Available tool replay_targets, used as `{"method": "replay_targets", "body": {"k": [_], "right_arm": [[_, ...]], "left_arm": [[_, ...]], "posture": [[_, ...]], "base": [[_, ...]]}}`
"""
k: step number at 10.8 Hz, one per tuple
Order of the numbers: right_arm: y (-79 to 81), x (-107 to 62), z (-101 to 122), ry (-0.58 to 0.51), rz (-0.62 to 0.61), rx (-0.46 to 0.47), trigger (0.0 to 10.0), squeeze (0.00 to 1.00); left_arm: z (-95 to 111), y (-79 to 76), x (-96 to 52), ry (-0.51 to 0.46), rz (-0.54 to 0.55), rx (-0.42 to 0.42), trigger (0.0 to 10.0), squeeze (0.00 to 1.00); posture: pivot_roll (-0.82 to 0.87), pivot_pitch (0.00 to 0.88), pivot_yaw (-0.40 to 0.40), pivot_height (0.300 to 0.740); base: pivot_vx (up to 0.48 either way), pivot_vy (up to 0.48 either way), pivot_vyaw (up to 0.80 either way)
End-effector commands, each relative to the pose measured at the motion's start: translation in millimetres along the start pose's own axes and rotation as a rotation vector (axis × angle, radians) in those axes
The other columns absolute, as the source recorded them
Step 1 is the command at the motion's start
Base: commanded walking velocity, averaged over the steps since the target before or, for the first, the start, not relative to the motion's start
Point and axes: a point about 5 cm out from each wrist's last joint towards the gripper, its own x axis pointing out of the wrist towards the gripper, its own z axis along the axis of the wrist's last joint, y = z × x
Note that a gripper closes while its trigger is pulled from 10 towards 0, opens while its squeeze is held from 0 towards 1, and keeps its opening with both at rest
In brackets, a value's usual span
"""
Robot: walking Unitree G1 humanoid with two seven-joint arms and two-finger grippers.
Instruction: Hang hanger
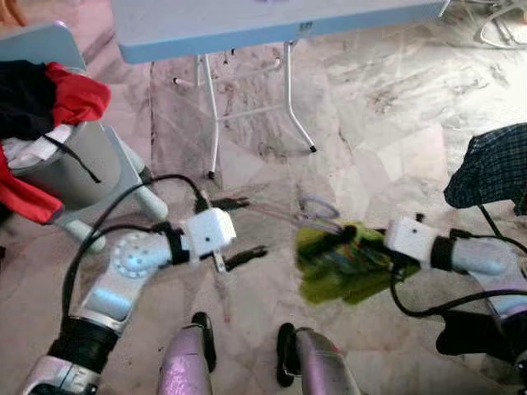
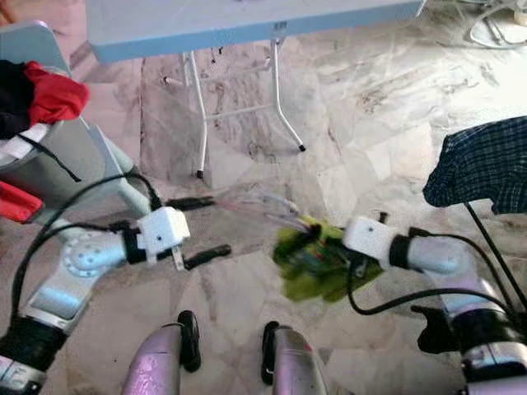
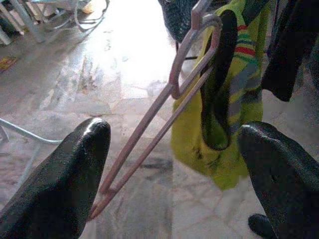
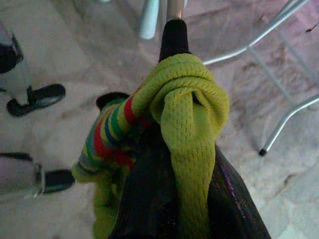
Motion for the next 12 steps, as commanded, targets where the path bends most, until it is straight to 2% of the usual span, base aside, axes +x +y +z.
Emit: {"method": "replay_targets", "body": {"k": [1,2,3,4,5,6,7,8,9,10,11,12], "right_arm": [[-3.6,-0.3,-0.1,-0.008,-0.03,-0.002,10.0,0.0],[-5.8,5.9,2.4,-0.06,-0.11,0.063,10.0,0.0],[-2.0,14.7,5.7,-0.127,-0.192,0.132,10.0,0.0],[5.0,20.0,5.8,-0.149,-0.216,0.164,10.0,0.0],[18.1,29.5,5.1,-0.169,-0.231,0.207,10.0,0.0],[23.6,34.3,-0.2,-0.133,-0.279,0.252,10.0,0.0],[20.9,40.3,-9.1,-0.05,-0.405,0.316,10.0,0.0],[25.5,47.4,-9.0,-0.053,-0.515,0.368,10.0,0.0],[29.7,53.0,-3.9,-0.085,-0.606,0.388,10.0,0.0],[25.3,54.4,1.9,-0.158,-0.69,0.484,10.0,0.0],[22.7,54.7,6.1,-0.191,-0.719,0.497,10.0,0.0],[12.9,55.7,16.0,-0.24,-0.769,0.498,10.0,0.0]], "left_arm": [[-16.4,-7.9,2.0,0.059,0.036,-0.046,10.0,0.77],[-27.0,-12.2,6.5,0.074,0.12,-0.101,10.0,0.0],[-37.7,-14.4,10.9,0.095,0.256,-0.152,10.0,0.0],[-45.4,-14.6,11.6,0.137,0.345,-0.16,10.0,0.0],[-56.7,-12.9,7.7,0.157,0.471,-0.252,10.0,0.0],[-59.6,-10.3,6.6,0.154,0.542,-0.29,10.0,0.0],[-55.1,-6.0,10.3,0.126,0.589,-0.286,10.0,0.0],[-46.7,0.0,16.3,0.081,0.662,-0.261,10.0,0.0],[-40.5,3.7,18.8,0.045,0.734,-0.267,10.0,0.0],[-38.3,6.1,15.1,0.016,0.808,-0.329,10.0,0.0],[-38.3,6.4,13.7,0.01,0.837,-0.351,10.0,0.0],[-34.3,6.6,7.9,-0.018,0.881,-0.36,10.0,0.0]], "posture": [[-0.02,0.238,-0.037,0.74],[-0.02,0.201,-0.027,0.74],[-0.01,0.141,-0.003,0.74],[-0.01,0.117,0.01,0.74],[-0.02,0.065,0.035,0.74],[-0.03,0.043,0.047,0.74],[-0.03,0.037,0.047,0.74],[-0.03,0.04,0.046,0.74],[-0.03,0.044,0.046,0.74],[-0.02,0.063,0.046,0.74],[-0.02,0.069,0.046,0.74],[-0.01,0.101,0.041,0.74]], "base": [[0.0,0.0,0.0],[0.0,0.0,0.0],[0.0,0.0,0.0],[0.0,0.0,0.0],[0.0,0.0,0.0],[0.0,0.0,0.0],[0.0,0.0,0.0],[0.0,0.0,0.0],[0.0,0.0,0.0],[0.0,0.0,0.0],[0.0,0.0,0.0],[0.0,0.0,0.0]]}}
